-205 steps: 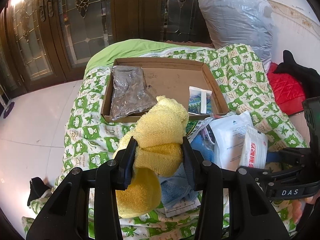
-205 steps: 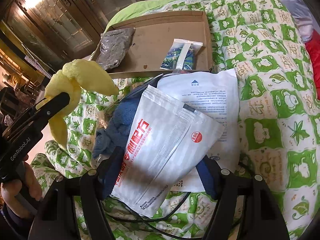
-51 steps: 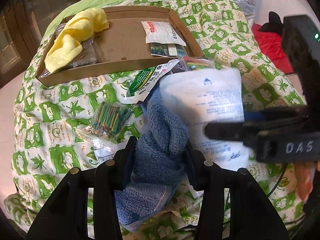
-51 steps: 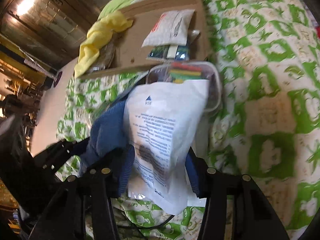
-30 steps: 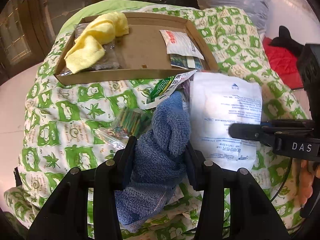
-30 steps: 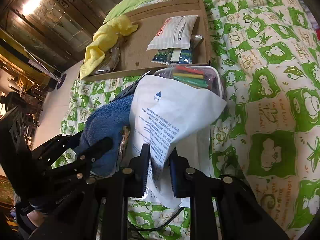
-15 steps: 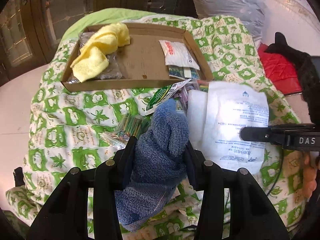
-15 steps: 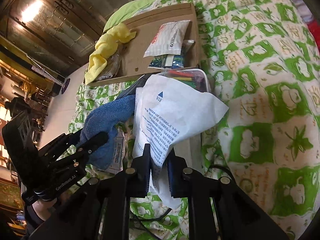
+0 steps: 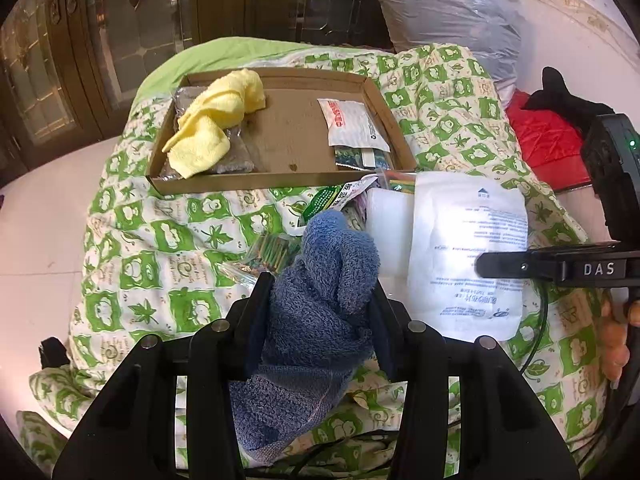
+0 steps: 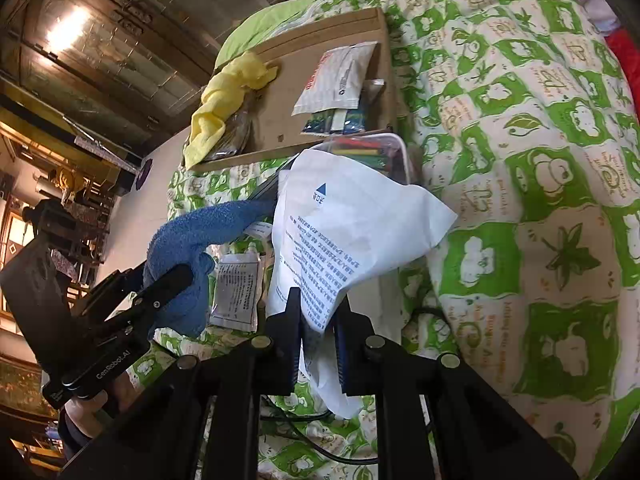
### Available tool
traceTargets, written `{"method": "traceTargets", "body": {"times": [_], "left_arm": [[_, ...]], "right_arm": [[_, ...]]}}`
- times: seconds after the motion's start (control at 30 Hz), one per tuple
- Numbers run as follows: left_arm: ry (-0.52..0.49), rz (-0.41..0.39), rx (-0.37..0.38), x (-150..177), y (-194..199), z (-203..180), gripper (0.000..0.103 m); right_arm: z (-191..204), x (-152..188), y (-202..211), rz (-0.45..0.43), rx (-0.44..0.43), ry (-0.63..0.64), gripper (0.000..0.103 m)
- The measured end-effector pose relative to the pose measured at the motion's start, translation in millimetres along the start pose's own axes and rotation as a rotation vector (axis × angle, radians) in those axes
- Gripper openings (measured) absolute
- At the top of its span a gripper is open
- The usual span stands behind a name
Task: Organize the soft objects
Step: 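Lift the blue towel with the left gripper while the right lifts the white bag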
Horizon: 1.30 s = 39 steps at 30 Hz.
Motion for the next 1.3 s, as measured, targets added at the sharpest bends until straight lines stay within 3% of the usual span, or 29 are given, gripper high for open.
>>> {"method": "traceTargets", "body": {"times": [0.63, 1.3], "left_arm": [[-0.009, -0.026, -0.066, -14, 17, 1, 0.044], [-0.009, -0.073, -0.069, -31, 35, 4, 0.044]], "right_arm": [[10, 1, -21, 0.060, -0.027, 0.021, 0.013], [3, -4, 4, 0.031, -0.012, 0.036, 0.013]]}}
Point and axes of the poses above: each gripper's, at about its wrist camera, not at the fingertips, and y roughly against the way its jaws point, z to its left, x to its underside, the point moved 3 cm from there along -y, roughly the way its jaws point, and after that the axes turned 4 degrees about -y, right-handed, at the moved point
